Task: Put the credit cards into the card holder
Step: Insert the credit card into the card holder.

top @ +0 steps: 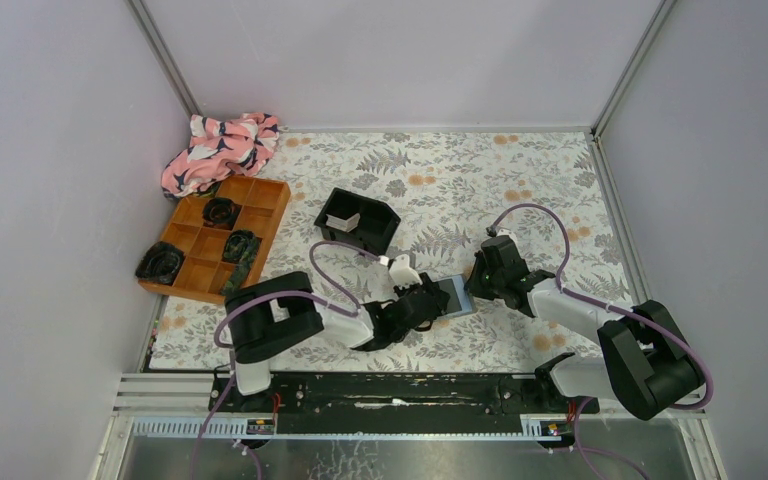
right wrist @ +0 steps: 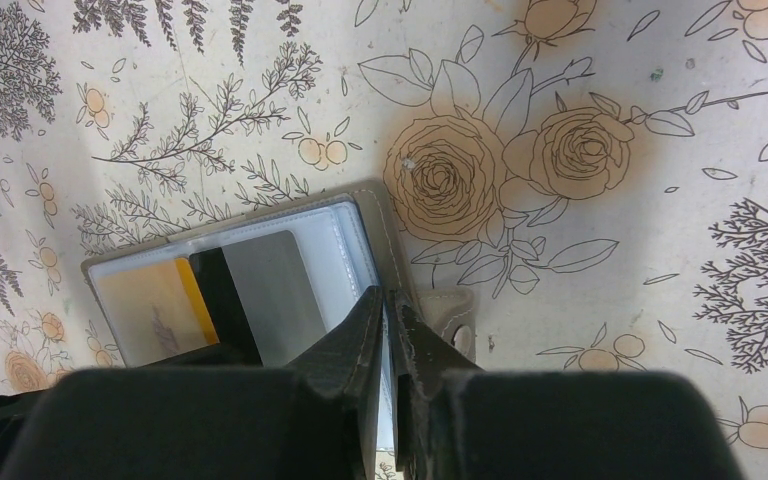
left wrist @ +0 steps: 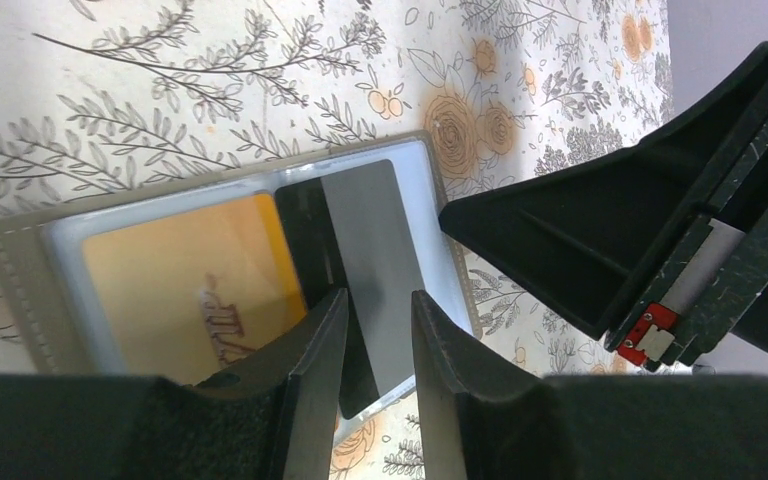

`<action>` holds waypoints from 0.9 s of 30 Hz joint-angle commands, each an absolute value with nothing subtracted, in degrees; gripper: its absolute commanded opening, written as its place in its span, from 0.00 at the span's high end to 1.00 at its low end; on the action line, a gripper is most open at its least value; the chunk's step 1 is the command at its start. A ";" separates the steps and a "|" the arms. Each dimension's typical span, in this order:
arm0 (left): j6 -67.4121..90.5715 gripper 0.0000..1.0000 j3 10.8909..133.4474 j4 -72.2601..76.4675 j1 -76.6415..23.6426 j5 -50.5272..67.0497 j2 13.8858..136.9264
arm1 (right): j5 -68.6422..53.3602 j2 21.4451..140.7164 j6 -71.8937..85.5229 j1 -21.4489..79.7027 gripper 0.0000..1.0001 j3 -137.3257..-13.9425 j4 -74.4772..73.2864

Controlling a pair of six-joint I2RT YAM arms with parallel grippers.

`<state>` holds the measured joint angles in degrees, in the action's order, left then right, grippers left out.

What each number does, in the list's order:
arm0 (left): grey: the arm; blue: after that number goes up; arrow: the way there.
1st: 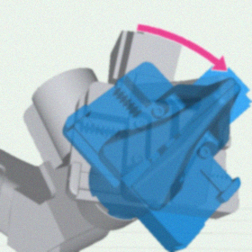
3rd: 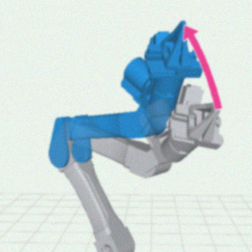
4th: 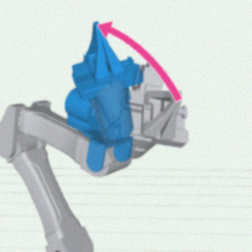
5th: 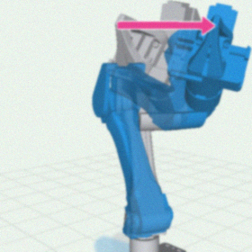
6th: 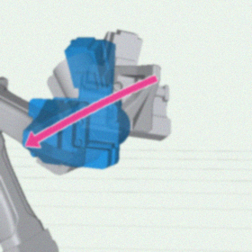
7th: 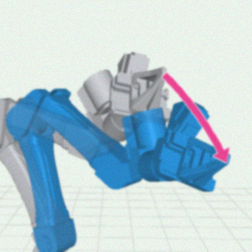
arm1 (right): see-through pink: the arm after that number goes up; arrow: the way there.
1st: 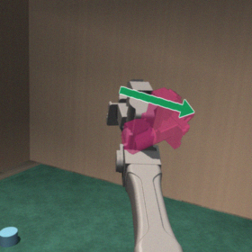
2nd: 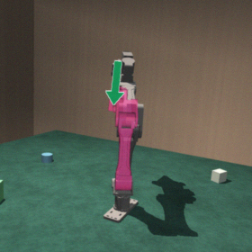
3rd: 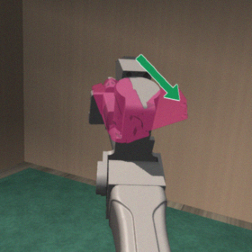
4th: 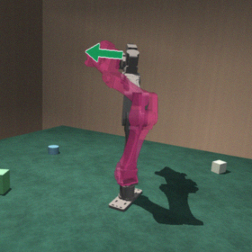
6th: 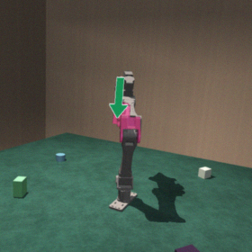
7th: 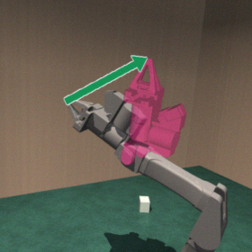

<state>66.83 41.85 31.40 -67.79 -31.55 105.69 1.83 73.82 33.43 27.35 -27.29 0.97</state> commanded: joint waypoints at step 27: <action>66.62 0.53 29.21 25.32 -68.00 -39.23 90.12 | 2.01 62.44 29.97 27.40 0.64 -27.60 -9.45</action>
<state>65.19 31.27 26.26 -67.79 -37.52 90.39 0.84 65.08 30.92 27.35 -27.27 -6.72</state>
